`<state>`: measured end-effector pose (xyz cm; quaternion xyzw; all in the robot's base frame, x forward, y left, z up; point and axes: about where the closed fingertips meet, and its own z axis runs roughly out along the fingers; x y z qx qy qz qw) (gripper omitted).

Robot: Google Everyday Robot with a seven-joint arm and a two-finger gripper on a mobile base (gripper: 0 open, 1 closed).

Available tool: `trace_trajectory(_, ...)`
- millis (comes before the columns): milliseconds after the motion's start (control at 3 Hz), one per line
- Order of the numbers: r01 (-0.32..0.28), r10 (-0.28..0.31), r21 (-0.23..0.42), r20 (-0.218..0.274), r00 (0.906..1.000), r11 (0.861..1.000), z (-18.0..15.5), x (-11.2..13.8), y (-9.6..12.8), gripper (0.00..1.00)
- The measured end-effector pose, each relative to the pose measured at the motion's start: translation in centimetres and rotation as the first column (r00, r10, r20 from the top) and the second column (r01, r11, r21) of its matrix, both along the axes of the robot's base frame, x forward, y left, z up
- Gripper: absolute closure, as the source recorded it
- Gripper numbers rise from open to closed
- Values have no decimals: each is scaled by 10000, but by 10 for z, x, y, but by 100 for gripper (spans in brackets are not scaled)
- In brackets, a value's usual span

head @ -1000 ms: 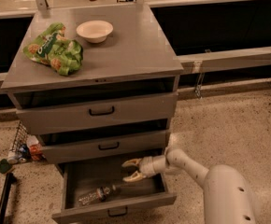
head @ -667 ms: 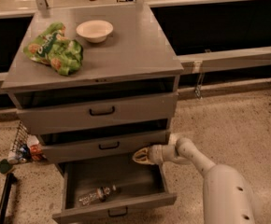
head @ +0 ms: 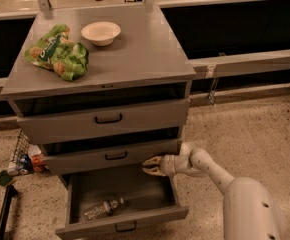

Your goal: Pick water bottle from bottom drawer and place on counter

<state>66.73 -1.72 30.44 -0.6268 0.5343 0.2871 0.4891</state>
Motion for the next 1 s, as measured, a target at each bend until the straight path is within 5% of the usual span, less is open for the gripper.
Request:
trace_trajectory(333, 0, 0, 1, -3, 10000, 10000, 0, -5, 0, 23)
trace_trajectory(667, -1, 1, 4, -5, 10000, 10000, 0, -9, 0, 26)
trace_trajectory(1000, 29, -29, 32, -20, 10000, 10000, 1, -12, -1, 57)
